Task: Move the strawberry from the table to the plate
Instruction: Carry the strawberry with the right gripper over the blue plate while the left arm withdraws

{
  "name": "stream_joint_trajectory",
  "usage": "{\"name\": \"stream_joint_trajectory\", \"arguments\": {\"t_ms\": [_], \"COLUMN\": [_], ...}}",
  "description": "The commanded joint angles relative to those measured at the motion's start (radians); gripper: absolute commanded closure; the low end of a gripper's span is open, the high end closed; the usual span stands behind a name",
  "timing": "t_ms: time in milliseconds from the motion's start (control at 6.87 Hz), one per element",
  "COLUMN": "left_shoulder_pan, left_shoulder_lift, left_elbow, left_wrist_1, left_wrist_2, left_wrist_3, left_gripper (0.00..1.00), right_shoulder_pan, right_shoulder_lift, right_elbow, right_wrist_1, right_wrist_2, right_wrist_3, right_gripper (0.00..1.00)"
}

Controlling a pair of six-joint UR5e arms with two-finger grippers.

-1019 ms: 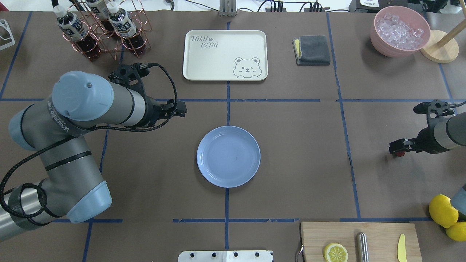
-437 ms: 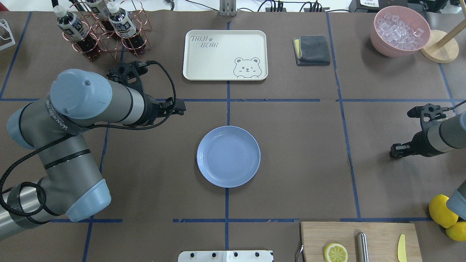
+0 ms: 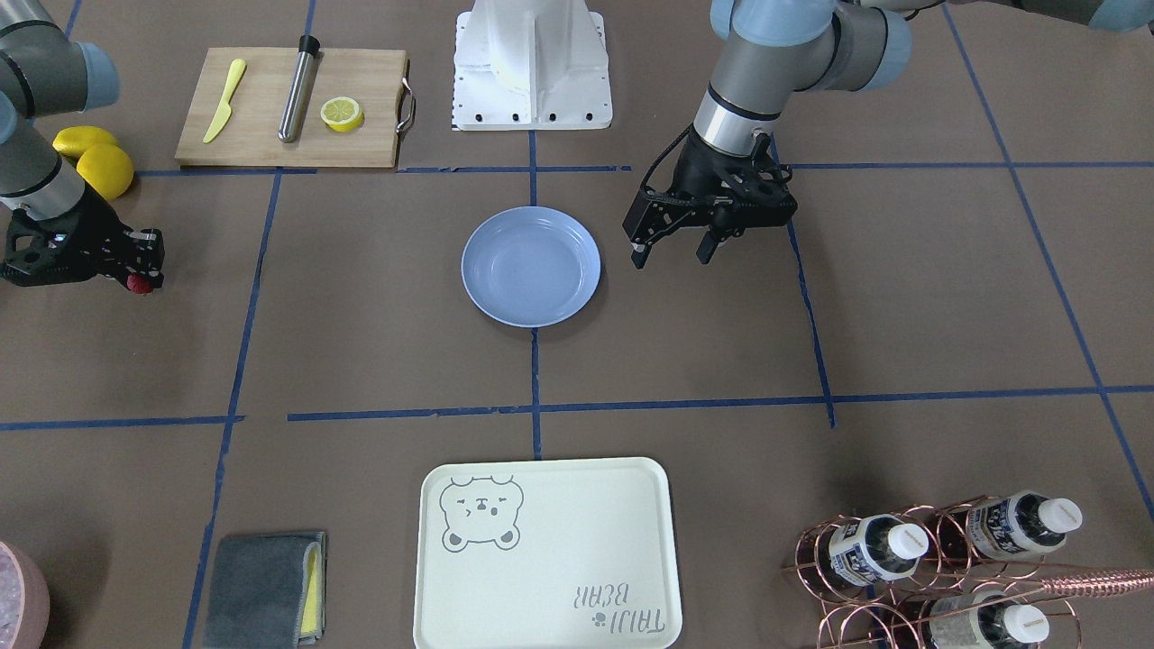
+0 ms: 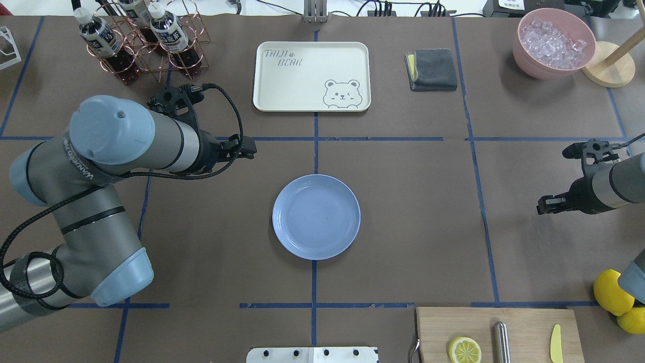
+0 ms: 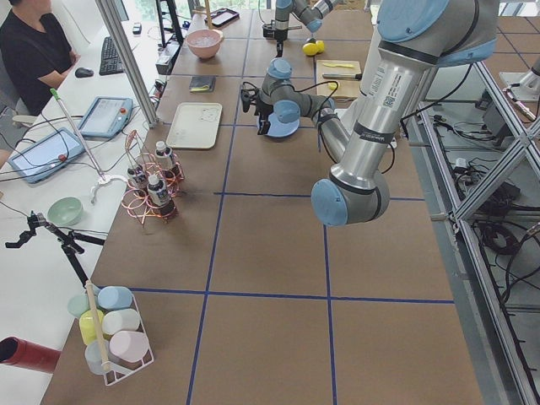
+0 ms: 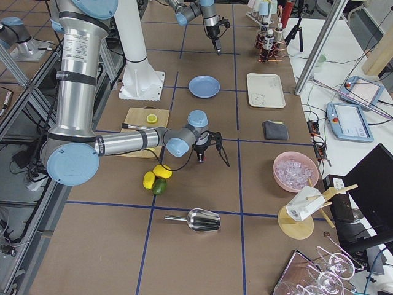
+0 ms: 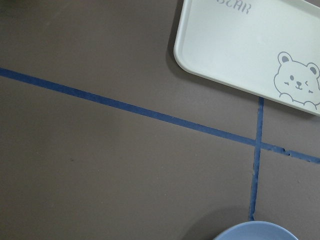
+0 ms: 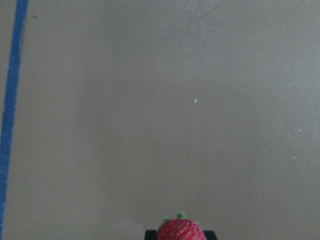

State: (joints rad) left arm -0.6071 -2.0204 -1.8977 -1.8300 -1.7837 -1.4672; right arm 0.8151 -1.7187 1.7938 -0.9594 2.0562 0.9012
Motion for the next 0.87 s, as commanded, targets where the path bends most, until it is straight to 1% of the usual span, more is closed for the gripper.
{"name": "stream_joint_trajectory", "arguments": {"t_ms": [0,146,291,437,583,728], "left_shoulder_pan": [-0.02,-0.043,-0.083,-0.126,-0.152,-0.201], "left_shoulder_lift": [0.009,0.014,0.032,0.045,0.075,0.109], "left_elbow": [0.0,0.0,0.0,0.0,0.0,0.002], "left_wrist_1": [0.003,0.006,0.038,0.07,0.075,0.077], "left_wrist_2": [0.0,-0.019,-0.072,-0.092,-0.097,-0.132], "left_wrist_3": [0.04,0.132,0.219,0.31,0.373,0.466], "left_gripper": [0.0,0.0,0.0,0.0,0.0,0.0], "right_shoulder_pan": [-0.002,-0.002,-0.007,-0.042,-0.115,-0.196], "right_shoulder_lift": [0.052,0.135,0.246,0.361,0.467,0.591], "right_elbow": [0.056,0.064,0.076,0.076,0.07,0.062], "right_wrist_1": [-0.015,-0.098,-0.217,-0.295,-0.379,-0.504], "right_wrist_2": [0.005,0.015,0.019,0.024,0.01,-0.031], "right_wrist_3": [0.011,0.013,0.056,0.15,0.219,0.311], "right_gripper": [1.0,1.0,1.0,1.0,1.0,1.0]}}
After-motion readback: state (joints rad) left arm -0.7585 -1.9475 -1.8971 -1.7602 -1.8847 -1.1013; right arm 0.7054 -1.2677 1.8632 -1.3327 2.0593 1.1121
